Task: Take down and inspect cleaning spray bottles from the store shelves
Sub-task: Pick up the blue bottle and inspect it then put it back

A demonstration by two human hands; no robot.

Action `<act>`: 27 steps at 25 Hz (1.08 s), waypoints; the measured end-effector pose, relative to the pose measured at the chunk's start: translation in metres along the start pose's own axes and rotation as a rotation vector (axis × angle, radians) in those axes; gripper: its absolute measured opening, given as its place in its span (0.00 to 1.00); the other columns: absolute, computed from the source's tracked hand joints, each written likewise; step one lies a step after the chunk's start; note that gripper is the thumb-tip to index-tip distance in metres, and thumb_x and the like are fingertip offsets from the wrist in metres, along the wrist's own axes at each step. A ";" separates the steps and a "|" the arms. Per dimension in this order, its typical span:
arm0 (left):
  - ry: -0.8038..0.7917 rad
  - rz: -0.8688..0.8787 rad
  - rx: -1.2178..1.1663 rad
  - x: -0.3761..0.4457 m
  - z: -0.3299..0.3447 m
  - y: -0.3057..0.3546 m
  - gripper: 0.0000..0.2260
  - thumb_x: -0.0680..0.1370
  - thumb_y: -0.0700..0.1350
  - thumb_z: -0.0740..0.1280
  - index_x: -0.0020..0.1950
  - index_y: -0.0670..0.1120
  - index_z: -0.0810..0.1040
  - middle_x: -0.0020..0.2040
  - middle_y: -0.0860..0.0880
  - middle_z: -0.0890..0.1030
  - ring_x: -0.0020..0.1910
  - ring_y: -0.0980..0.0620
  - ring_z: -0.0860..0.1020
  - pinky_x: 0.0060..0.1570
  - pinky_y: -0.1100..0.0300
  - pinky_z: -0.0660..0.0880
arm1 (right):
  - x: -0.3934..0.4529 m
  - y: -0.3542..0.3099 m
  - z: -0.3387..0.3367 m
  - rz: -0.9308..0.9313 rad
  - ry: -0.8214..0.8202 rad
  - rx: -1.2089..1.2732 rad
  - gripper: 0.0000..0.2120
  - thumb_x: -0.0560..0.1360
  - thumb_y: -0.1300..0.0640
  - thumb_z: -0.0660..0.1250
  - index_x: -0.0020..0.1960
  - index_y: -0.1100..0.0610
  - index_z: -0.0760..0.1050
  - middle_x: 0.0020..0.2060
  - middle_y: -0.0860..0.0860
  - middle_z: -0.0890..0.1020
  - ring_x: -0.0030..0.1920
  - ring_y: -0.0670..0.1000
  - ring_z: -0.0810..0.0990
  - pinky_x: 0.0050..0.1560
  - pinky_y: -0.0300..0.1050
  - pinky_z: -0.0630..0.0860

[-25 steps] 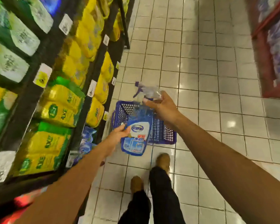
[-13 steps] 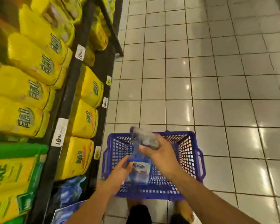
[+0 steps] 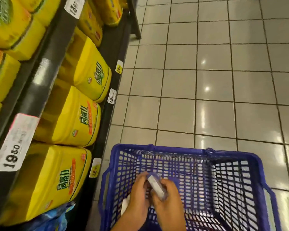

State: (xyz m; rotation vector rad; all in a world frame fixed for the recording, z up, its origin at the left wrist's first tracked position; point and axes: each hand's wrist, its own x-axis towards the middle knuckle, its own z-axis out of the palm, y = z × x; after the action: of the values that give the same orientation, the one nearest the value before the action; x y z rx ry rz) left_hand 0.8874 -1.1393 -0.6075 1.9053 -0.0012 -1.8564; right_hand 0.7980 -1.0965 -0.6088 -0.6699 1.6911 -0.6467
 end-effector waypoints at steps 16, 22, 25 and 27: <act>0.130 0.196 0.538 0.030 -0.047 0.048 0.12 0.81 0.46 0.62 0.43 0.47 0.82 0.41 0.47 0.84 0.40 0.57 0.83 0.42 0.63 0.78 | 0.025 -0.008 0.083 0.120 -0.114 -0.023 0.17 0.72 0.56 0.74 0.51 0.44 0.66 0.47 0.46 0.78 0.41 0.41 0.82 0.35 0.33 0.78; 0.140 0.162 0.490 0.019 -0.058 0.047 0.09 0.81 0.47 0.63 0.45 0.49 0.82 0.41 0.50 0.85 0.39 0.54 0.84 0.34 0.66 0.75 | 0.019 -0.008 0.080 0.113 -0.209 -0.107 0.19 0.72 0.53 0.72 0.55 0.44 0.65 0.50 0.45 0.77 0.42 0.42 0.82 0.39 0.36 0.79; 0.116 0.178 0.474 0.014 -0.063 0.047 0.11 0.81 0.49 0.62 0.47 0.49 0.83 0.40 0.49 0.86 0.40 0.53 0.85 0.35 0.65 0.77 | 0.020 -0.011 0.079 0.107 -0.241 -0.107 0.18 0.73 0.52 0.71 0.56 0.45 0.66 0.49 0.42 0.76 0.42 0.36 0.80 0.35 0.30 0.75; 0.089 0.195 0.483 0.011 -0.064 0.050 0.11 0.81 0.50 0.62 0.47 0.51 0.83 0.42 0.50 0.86 0.41 0.55 0.85 0.38 0.63 0.77 | 0.018 -0.016 0.077 0.120 -0.268 -0.088 0.18 0.74 0.52 0.70 0.60 0.46 0.67 0.49 0.41 0.77 0.42 0.36 0.80 0.35 0.30 0.75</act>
State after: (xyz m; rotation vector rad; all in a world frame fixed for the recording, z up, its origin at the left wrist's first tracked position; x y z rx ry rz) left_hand 0.9650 -1.1657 -0.6030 2.2034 -0.6359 -1.7447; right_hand 0.8710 -1.1261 -0.6249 -0.6798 1.5029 -0.3808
